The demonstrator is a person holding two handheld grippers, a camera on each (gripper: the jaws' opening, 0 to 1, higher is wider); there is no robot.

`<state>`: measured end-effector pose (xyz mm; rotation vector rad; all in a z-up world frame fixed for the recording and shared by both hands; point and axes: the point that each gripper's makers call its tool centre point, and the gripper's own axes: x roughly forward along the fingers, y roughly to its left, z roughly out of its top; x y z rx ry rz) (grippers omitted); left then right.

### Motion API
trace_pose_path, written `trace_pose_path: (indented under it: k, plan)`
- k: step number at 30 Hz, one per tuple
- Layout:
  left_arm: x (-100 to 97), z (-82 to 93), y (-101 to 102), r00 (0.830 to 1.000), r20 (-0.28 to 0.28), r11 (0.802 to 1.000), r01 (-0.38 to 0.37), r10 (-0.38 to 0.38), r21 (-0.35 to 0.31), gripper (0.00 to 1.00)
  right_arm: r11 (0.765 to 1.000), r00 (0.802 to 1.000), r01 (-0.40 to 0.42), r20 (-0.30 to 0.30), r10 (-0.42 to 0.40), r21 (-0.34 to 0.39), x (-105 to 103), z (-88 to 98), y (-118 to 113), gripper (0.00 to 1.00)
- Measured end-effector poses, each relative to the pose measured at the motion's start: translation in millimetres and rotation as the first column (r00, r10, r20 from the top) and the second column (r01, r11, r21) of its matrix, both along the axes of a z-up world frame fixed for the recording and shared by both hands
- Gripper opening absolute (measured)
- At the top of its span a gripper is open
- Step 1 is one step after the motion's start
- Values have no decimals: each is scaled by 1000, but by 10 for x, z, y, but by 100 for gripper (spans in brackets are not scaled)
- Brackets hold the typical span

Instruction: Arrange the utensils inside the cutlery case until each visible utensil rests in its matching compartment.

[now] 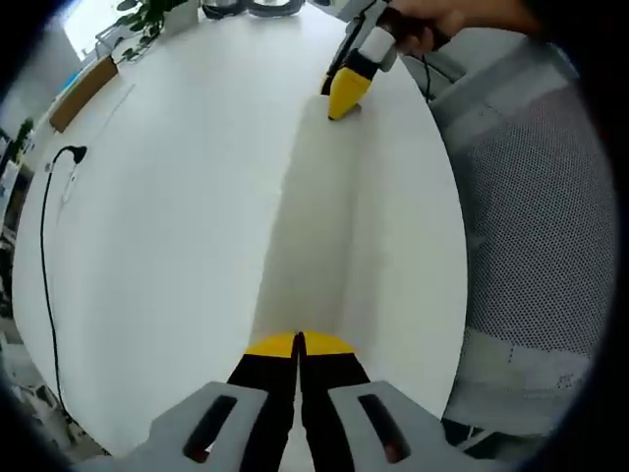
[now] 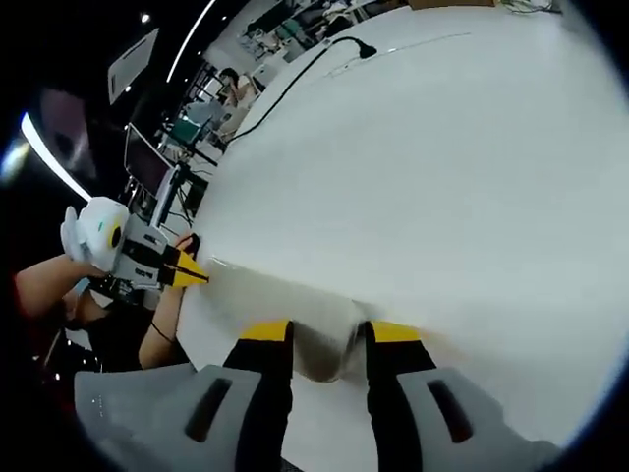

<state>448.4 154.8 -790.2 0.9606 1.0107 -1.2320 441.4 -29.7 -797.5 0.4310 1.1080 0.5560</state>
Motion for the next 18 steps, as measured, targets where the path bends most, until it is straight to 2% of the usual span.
trace_pose_path:
  k: [1,3,5,7,8,10,11,12,14,15,18]
  plan:
    - [3,0,-14,1000,12,1000,9,-9,-9,0,1000,1000,-5,11,6,-12,4,5,-21,27]
    - [-16,-6,2,1000,8,999,-30,30,17,0,1000,1000,-8,-6,8,-6,-15,15,-21,27]
    - [-2,-3,4,999,5,999,-42,42,16,0,1000,1000,-11,-8,11,-8,-30,21,-18,27]
    - [-20,7,9,992,-37,993,-116,117,15,0,1000,1000,-2,2,2,-20,-37,19,-32,27]
    - [12,1,7,994,-41,994,-105,105,7,0,1000,1000,-9,8,9,-26,-39,18,-39,28]
    - [1,5,6,969,-83,972,-233,232,2,2,1000,1000,1,2,0,-24,-33,4,-45,28]
    - [-24,18,-35,966,-97,970,-241,238,-28,7,1000,1000,2,1,-2,-25,-30,0,-41,28]
    - [-56,17,-39,971,-116,976,-216,211,-32,12,1000,1000,1,-5,-1,-26,-45,0,-43,28]
    - [-36,9,-25,989,-58,990,-139,138,-13,13,1000,1000,13,-10,-13,-25,-42,-8,-44,28]
    - [-64,15,-42,993,-53,994,-111,110,-15,13,999,1000,13,-8,-13,-30,-38,-11,-40,28]
    - [-38,7,-35,983,-73,986,-166,166,5,13,998,1000,-18,20,19,-59,-20,-8,-26,28]
